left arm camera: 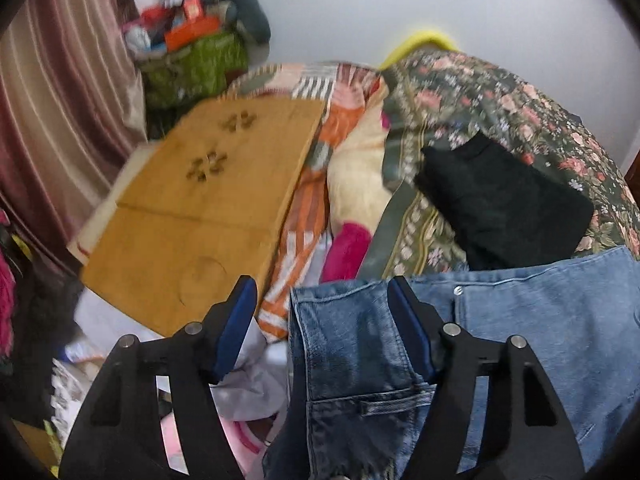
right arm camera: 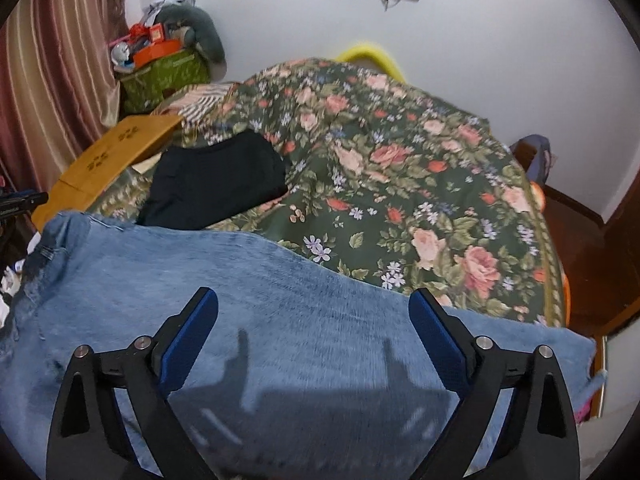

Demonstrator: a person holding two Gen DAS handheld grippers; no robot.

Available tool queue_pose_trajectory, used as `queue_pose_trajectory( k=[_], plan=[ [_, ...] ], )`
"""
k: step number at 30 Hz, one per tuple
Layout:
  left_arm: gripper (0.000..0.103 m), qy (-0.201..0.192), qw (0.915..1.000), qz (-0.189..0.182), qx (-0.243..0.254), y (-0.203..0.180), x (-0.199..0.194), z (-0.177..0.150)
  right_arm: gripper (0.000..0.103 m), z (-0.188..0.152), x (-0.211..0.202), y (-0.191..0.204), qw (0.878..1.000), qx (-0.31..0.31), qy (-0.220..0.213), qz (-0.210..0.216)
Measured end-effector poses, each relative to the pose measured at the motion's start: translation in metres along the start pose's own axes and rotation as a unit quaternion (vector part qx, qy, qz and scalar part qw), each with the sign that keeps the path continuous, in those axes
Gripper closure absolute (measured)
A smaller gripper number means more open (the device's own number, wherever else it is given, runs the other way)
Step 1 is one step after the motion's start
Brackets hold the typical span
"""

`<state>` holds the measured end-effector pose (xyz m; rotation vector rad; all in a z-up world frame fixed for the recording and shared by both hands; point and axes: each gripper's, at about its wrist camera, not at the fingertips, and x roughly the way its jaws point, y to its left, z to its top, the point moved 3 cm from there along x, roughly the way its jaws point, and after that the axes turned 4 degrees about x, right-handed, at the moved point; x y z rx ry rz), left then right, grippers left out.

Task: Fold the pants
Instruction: 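Lower both tools to the jeans and close each on the waistband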

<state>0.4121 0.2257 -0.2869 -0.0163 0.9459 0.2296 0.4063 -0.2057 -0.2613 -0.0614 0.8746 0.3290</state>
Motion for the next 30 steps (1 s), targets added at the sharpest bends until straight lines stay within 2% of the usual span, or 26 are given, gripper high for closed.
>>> queue_pose_trajectory(
  k=[3,6,7,9,12,14,15,16,17,18,19,22,23,25,26,30],
  plan=[
    [0.035,0.024,0.9995,-0.012,-0.018,0.009,0.02,-0.006,0.01,0.003,0.015,-0.005,1.0,-0.003,0.011,0.01],
    [0.047,0.045,0.9985,-0.022,-0.022,0.009,0.035,-0.011,0.012,0.005,0.028,-0.008,1.0,-0.005,0.023,0.02],
    [0.054,0.056,0.9976,-0.032,-0.025,0.008,0.041,-0.012,0.016,0.006,0.035,-0.009,0.999,-0.008,0.031,0.024],
    [0.058,0.072,0.9959,-0.045,-0.031,0.005,0.051,-0.015,0.02,0.006,0.043,-0.01,0.999,-0.011,0.041,0.03],
    [0.059,0.072,0.9953,-0.049,-0.041,0.006,0.054,-0.016,0.021,0.007,0.055,-0.009,0.998,-0.024,0.048,0.032],
    [0.063,0.076,0.9938,-0.06,-0.054,0.009,0.055,-0.017,0.023,0.008,0.061,-0.006,0.997,-0.032,0.057,0.049],
    [0.07,0.078,0.9934,-0.062,-0.057,0.011,0.056,-0.017,0.026,0.008,0.062,-0.006,0.996,-0.035,0.059,0.056],
    [0.079,0.083,0.9928,-0.064,-0.058,0.013,0.057,-0.017,0.033,0.007,0.064,-0.004,0.995,-0.04,0.065,0.071],
    [0.083,0.086,0.9926,-0.063,-0.059,0.013,0.058,-0.017,0.041,0.006,0.065,-0.003,0.993,-0.039,0.071,0.081],
    [0.093,0.087,0.9924,-0.063,-0.06,0.015,0.058,-0.016,0.043,0.005,0.066,-0.002,0.992,-0.036,0.075,0.09],
    [0.097,0.09,0.9922,-0.062,-0.06,0.016,0.059,-0.016,0.047,0.005,0.066,-0.001,0.992,-0.034,0.076,0.094],
    [0.099,0.09,0.9911,-0.073,-0.066,0.019,0.055,-0.016,0.067,0.003,0.06,0.004,0.991,-0.042,0.074,0.103],
    [0.1,0.087,0.9913,-0.074,-0.066,0.019,0.053,-0.015,0.078,0.003,0.059,0.007,0.991,-0.044,0.073,0.101],
    [0.1,0.075,0.9925,-0.073,-0.062,0.019,0.045,-0.013,0.088,0.001,0.055,0.012,0.992,-0.053,0.067,0.089],
    [0.1,0.071,0.9929,-0.073,-0.062,0.02,0.041,-0.012,0.093,0.0,0.054,0.014,0.993,-0.058,0.065,0.082],
    [0.1,0.054,0.9931,-0.081,-0.066,0.025,0.027,-0.009,0.098,0.002,0.05,0.01,0.994,-0.045,0.061,0.076]
  ],
)
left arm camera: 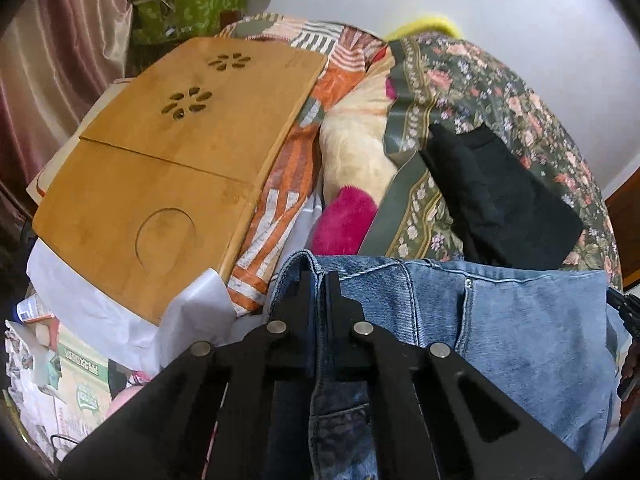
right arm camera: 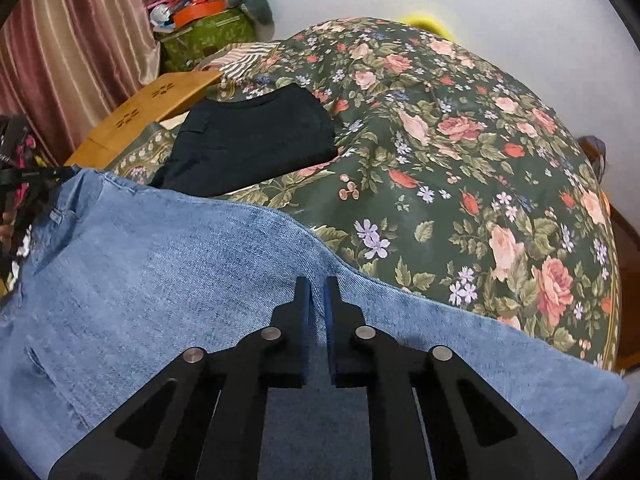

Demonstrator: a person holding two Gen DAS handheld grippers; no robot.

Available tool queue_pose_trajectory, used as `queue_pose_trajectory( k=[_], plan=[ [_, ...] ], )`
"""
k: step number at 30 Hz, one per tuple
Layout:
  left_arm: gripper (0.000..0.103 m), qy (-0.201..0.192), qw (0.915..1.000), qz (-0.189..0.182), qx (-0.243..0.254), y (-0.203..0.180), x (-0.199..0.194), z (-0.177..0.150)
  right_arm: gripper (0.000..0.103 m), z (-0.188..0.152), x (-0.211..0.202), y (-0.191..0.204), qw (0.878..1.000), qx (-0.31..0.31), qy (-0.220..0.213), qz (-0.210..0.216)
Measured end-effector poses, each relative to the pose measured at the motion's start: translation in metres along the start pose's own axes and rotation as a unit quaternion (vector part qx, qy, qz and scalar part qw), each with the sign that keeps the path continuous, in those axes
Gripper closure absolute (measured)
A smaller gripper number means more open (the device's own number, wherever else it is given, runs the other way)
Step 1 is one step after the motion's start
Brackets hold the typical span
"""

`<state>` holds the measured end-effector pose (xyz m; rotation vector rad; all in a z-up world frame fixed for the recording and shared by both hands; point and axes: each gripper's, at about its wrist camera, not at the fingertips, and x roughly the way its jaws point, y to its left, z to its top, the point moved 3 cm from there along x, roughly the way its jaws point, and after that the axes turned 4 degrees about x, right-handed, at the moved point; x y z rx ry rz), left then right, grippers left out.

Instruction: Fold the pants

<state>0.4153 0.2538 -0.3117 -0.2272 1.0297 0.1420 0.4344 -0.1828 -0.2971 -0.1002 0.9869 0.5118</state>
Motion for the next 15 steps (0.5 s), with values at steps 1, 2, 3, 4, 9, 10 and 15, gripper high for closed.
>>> queue_pose_trajectory(
  k=[1,2,3,4,9,10,15],
  plan=[
    [0.1,-0.004,1.0,0.0,0.004,0.0,-0.004,0.0,0.099,0.001,-0.002,-0.002,1.0,0.007,-0.003,0.001],
    [0.1,-0.006,1.0,0.002,0.006,-0.001,-0.006,0.0,0.1,0.001,-0.005,-0.003,1.0,0.012,-0.007,0.0],
    [0.1,-0.009,0.9999,0.003,0.01,-0.003,-0.011,0.001,0.103,0.001,-0.009,-0.004,1.0,0.017,-0.012,0.0],
    [0.1,-0.014,0.9998,0.002,0.013,-0.004,-0.016,0.001,0.103,0.0,-0.015,-0.004,1.0,0.024,-0.018,-0.002],
    [0.1,-0.046,0.9983,-0.002,0.038,-0.021,-0.053,0.001,0.103,-0.002,-0.052,-0.007,0.998,0.043,-0.049,-0.007],
    [0.1,-0.05,0.9979,-0.002,0.041,-0.024,-0.059,0.0,0.103,-0.003,-0.063,-0.007,0.997,0.046,-0.055,-0.007],
    [0.101,-0.064,0.9958,-0.005,0.066,-0.04,-0.089,-0.005,0.103,-0.008,-0.091,-0.001,0.997,0.044,-0.063,-0.023]
  ],
)
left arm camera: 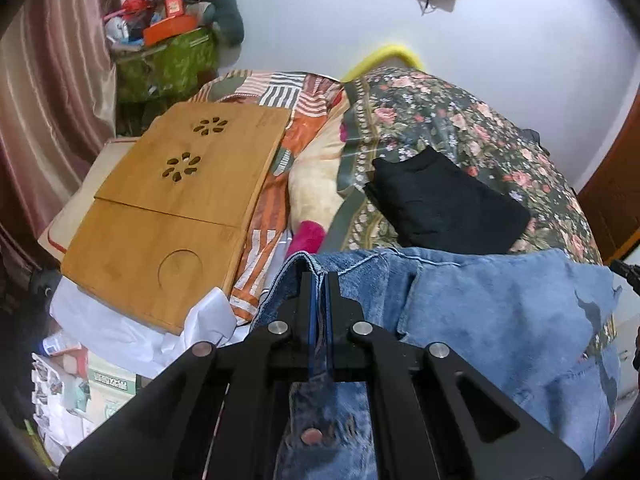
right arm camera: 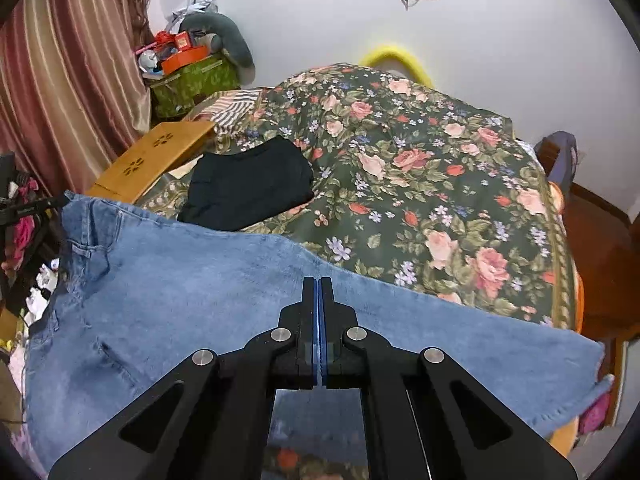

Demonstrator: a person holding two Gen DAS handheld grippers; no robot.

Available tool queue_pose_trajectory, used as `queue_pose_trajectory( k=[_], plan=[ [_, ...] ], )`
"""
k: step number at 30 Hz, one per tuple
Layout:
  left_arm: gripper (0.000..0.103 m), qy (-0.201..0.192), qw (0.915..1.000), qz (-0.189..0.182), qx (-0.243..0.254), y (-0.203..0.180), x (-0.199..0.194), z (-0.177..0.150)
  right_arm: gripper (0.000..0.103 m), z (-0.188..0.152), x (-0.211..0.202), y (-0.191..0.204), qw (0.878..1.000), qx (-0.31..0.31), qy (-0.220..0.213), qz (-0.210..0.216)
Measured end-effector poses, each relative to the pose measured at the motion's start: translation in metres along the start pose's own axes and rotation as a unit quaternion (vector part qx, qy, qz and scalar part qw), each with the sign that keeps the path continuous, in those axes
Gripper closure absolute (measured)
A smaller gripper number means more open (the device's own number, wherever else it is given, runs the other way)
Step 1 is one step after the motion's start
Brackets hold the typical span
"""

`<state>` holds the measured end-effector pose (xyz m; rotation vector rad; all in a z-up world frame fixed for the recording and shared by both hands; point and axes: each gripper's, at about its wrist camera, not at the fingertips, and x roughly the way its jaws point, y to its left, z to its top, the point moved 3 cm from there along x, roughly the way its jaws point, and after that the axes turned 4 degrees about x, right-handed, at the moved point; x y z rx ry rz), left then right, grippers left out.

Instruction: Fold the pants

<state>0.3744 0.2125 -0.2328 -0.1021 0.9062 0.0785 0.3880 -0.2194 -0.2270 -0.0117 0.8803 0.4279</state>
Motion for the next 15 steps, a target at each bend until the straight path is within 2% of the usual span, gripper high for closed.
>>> queue_pose_trajectory(
  k=[3,4,5,6,7,9,15],
  plan=[
    [0.101,0.004,1.0,0.002,-0.002,-0.003,0.0,-0.001,0.098,0.0,0.0,-0.001,1.0,0.0,0.005,-0.004],
    [0.101,0.007,1.0,0.0,-0.005,-0.003,0.002,-0.001,0.089,0.0,0.003,-0.002,1.0,0.001,0.01,-0.004],
    [0.101,0.008,0.9999,-0.001,-0.007,-0.003,0.004,-0.002,0.072,0.0,0.007,-0.004,1.0,0.003,0.014,-0.004],
    [0.101,0.009,0.9999,0.0,-0.008,-0.003,0.006,-0.002,0.062,0.0,0.01,-0.006,1.0,0.004,0.015,-0.002],
    [0.101,0.01,0.9999,0.001,-0.008,-0.003,0.008,-0.002,0.047,0.001,0.015,-0.007,1.0,0.002,0.013,-0.002],
    [0.101,0.013,0.9999,0.003,-0.007,-0.003,0.015,-0.003,0.045,0.001,0.024,-0.007,1.0,-0.007,0.011,-0.003],
    [0.101,0.031,0.9992,0.016,-0.018,0.009,0.05,-0.003,0.045,0.007,0.081,-0.015,0.997,-0.021,0.065,0.02]
  ],
)
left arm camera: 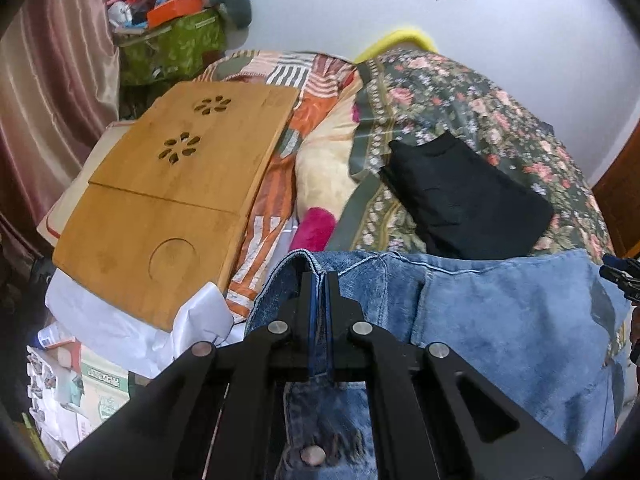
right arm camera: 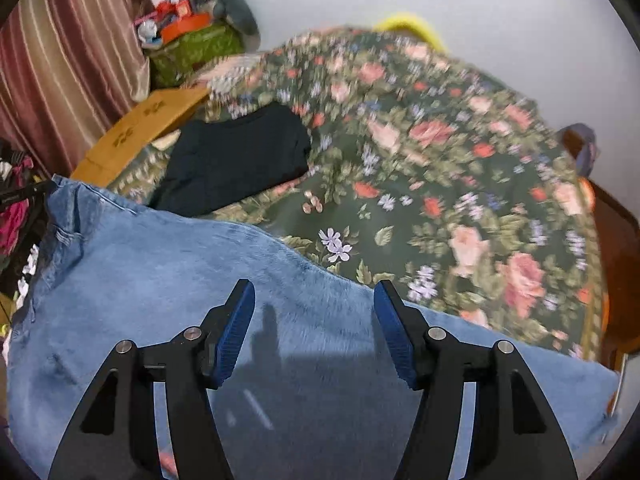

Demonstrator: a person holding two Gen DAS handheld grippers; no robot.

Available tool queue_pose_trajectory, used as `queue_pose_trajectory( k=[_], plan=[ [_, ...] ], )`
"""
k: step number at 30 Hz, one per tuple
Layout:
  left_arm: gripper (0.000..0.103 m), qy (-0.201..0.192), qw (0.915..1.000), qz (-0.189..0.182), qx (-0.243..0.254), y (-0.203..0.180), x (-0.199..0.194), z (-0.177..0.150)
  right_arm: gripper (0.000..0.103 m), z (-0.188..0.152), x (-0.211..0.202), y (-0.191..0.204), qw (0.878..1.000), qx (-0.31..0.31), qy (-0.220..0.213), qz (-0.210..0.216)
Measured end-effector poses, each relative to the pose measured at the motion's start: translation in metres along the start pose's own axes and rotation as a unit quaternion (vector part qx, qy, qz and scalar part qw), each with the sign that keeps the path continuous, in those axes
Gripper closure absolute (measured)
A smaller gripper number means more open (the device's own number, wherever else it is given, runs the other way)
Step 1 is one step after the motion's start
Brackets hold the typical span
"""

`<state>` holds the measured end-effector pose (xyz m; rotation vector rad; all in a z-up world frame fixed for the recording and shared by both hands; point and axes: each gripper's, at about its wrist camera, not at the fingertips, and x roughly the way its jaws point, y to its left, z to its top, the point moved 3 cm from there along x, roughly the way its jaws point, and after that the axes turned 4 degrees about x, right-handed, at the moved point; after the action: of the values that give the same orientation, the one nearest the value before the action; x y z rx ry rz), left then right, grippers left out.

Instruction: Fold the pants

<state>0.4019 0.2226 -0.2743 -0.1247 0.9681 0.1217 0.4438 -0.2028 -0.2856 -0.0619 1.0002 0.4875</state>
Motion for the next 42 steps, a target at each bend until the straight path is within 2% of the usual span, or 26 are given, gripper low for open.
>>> queue_pose_trajectory(
  k=[4,7,9,11,13,17,19,24,32,38,42],
  plan=[
    [0.101,0.014,0.9998,-0.004,-0.014,0.01,0.021,0.001,0.043,0.004,0.034,-0.004,0.998,-0.001,0.042,0.043],
    [0.1,0.028,0.9995,-0.005,-0.017,0.015,0.036,0.001,0.046,0.002,0.033,-0.002,0.997,-0.016,0.042,0.057],
    [0.1,0.037,0.9988,-0.014,-0.029,0.02,0.046,0.001,0.054,-0.001,0.031,0.0,0.997,-0.02,0.044,0.065],
    [0.098,0.05,0.9968,-0.034,-0.053,0.027,0.058,0.001,0.067,-0.003,0.029,0.004,0.997,-0.023,0.042,0.068],
    [0.098,0.062,0.9942,-0.05,-0.072,0.033,0.069,0.0,0.076,-0.004,0.027,0.01,0.997,-0.027,0.033,0.057],
    [0.098,0.076,0.9923,-0.048,-0.084,0.037,0.077,-0.003,0.093,-0.007,0.022,0.019,0.999,-0.031,0.016,0.026],
    [0.099,0.074,0.9934,-0.042,-0.077,0.037,0.074,-0.003,0.097,-0.005,0.019,0.018,0.999,-0.018,0.013,0.023],
    [0.099,0.041,0.9978,-0.026,-0.045,0.027,0.039,0.005,0.099,-0.004,-0.008,0.015,1.0,0.004,0.001,0.031],
    [0.1,-0.025,0.9995,-0.017,0.005,0.002,-0.054,0.006,0.1,-0.013,-0.078,0.038,0.999,-0.002,-0.037,0.022],
    [0.1,-0.052,0.9981,-0.006,0.034,-0.007,-0.117,-0.021,0.103,-0.038,-0.139,0.055,0.997,0.014,-0.076,0.032],
    [0.1,-0.047,0.9979,-0.007,0.045,-0.01,-0.134,-0.045,0.103,-0.057,-0.164,0.069,0.996,0.002,-0.083,0.016]
  ],
)
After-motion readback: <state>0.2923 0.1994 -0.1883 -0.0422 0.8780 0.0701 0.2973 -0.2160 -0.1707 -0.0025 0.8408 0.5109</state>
